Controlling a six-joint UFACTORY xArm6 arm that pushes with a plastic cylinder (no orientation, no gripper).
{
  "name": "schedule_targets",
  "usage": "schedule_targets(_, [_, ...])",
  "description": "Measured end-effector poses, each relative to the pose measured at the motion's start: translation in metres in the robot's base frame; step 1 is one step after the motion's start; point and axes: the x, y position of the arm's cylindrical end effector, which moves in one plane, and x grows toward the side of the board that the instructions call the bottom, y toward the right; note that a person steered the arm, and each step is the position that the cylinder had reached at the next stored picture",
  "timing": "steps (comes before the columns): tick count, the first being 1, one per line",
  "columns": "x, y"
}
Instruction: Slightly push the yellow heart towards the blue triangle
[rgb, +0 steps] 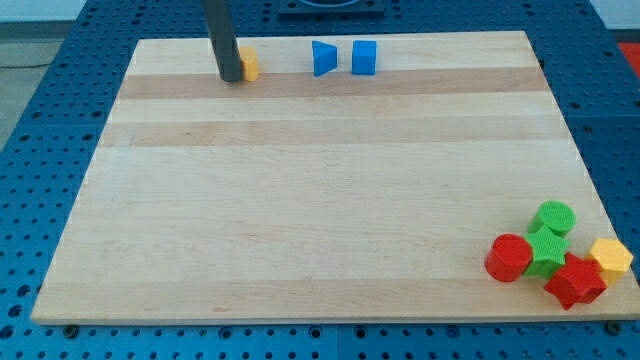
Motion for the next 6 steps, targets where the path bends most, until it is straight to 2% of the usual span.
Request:
schedule_targets(2, [-0.016,0.002])
schedule_targets(4, [-0.041,-0.022])
schedule_targets(6, [-0.041,0.0])
